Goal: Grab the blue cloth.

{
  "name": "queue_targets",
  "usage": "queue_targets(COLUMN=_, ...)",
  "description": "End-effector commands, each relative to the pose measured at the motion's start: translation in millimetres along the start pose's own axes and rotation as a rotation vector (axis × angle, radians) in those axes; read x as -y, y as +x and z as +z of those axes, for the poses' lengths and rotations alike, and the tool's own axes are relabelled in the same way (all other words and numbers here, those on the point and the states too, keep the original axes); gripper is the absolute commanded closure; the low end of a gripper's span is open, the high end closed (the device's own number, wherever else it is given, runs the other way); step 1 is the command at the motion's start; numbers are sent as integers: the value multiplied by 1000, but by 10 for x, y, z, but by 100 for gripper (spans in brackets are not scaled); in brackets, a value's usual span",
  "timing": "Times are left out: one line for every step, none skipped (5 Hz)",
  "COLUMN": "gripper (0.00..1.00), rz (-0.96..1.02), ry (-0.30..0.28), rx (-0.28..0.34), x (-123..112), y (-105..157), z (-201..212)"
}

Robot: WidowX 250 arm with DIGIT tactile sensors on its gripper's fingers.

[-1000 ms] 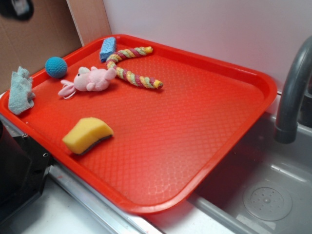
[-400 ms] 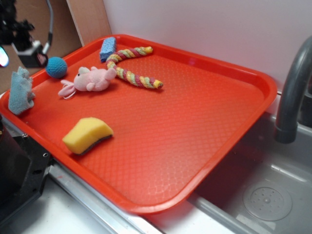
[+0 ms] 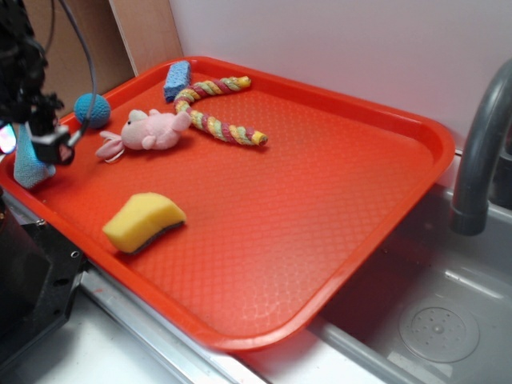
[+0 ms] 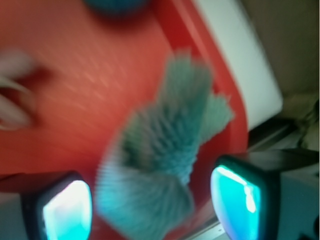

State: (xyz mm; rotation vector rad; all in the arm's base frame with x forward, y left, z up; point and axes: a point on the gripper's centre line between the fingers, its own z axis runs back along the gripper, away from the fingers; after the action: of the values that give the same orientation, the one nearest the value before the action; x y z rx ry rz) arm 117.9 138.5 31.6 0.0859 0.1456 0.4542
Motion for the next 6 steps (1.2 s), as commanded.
queue_targets(gripper=100, rz=-92, ry=39, rx=18, x=56, y=12, z=-63)
queue_targets(gripper=100, rz=-110, ry=4, rx=53, x=61, y=-11, z=81)
queue_targets(gripper=100, rz=-175, ry=1, rx=155, x=529, y=-10, z=640)
queue_targets(gripper=100, rz=-270, ry=-70, rx=209, x=964, y=-149, z=1216)
queue_targets(gripper=100, rz=-341, ry=-102, rx=236, x=1232, y=-290, z=1752)
queue_targets(gripper=100, rz=-410, ry=-164, rx=270, x=1389, y=-453, z=2048)
